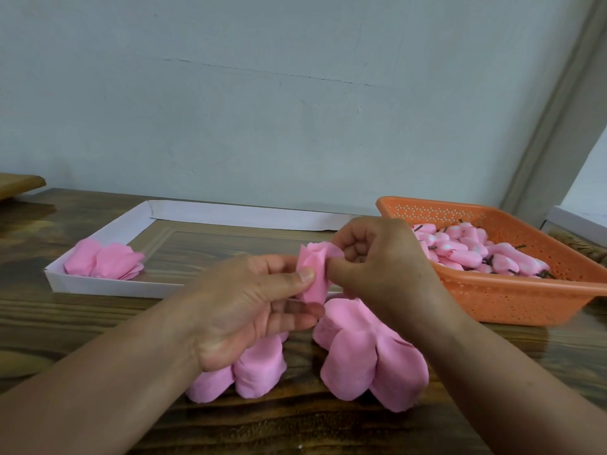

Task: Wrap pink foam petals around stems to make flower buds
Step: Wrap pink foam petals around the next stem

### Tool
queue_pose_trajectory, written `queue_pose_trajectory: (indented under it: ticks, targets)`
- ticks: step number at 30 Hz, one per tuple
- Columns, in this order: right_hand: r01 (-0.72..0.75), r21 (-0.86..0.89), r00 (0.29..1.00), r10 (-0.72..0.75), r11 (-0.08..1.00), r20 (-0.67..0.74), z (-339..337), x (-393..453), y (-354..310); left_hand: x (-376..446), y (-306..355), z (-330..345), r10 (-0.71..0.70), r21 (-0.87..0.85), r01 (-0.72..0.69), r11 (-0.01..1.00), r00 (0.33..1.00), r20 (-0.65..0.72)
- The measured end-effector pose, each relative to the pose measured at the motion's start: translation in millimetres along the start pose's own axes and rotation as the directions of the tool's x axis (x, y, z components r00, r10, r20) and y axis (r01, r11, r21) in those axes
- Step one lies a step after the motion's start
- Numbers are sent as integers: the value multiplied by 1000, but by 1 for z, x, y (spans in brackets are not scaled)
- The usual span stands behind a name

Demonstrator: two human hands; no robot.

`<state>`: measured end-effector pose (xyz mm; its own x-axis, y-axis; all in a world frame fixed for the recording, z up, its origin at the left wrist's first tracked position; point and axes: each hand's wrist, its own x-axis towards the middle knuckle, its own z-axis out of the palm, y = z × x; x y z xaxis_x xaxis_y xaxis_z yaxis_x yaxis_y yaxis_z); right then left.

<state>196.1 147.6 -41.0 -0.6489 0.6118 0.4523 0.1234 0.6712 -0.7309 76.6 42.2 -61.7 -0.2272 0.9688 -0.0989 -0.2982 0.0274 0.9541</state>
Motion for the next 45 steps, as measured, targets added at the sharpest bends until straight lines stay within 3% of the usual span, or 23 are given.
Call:
queue_pose_trajectory:
  ticks: [5, 12, 17, 22, 26, 32, 35, 38, 40, 42, 45]
  targets:
    - [-26, 1, 1000, 26, 1000, 9, 1, -2, -2, 1, -3, 4, 60, 47, -56, 997, 995, -82]
    - [-74, 155, 992, 57, 985, 114, -3, -5, -9, 2, -3, 5, 97, 54, -89, 995, 982, -164]
    - [-45, 140, 996, 33, 989, 86, 2, -5, -6, 2, -8, 6, 149, 114, -130, 985, 972, -180]
    - [-35, 197, 989, 5, 980, 148, -6, -1, -3, 1, -1, -2, 111, 240, -83, 967, 988, -107]
    - [-54, 327, 974, -23, 943, 227, -15, 2, 1, -1, 5, -5, 37, 239, -54, 969, 997, 73]
    - [-88, 423, 953, -47, 902, 299, -16, 3, 4, 2, 4, -11, -48, 26, 43, 999, 966, 254]
    - [-87, 413, 963, -29, 906, 268, -13, 2, 5, 2, 2, -10, -61, -54, 75, 996, 970, 234]
    - [-72, 368, 984, 5, 927, 179, -6, 2, 5, 2, 1, -5, -53, -111, 68, 991, 990, 132]
    - [17, 289, 999, -26, 957, 30, 0, 1, 6, 5, 0, -3, -32, -154, 35, 987, 999, 20]
    - [194, 80, 976, -184, 978, -118, 7, -5, 7, 7, -1, -2, 7, -174, -22, 984, 996, -88]
    - [416, -270, 878, -461, 868, -132, 22, -16, 8, 8, 0, -3, 66, -196, -96, 976, 986, -155]
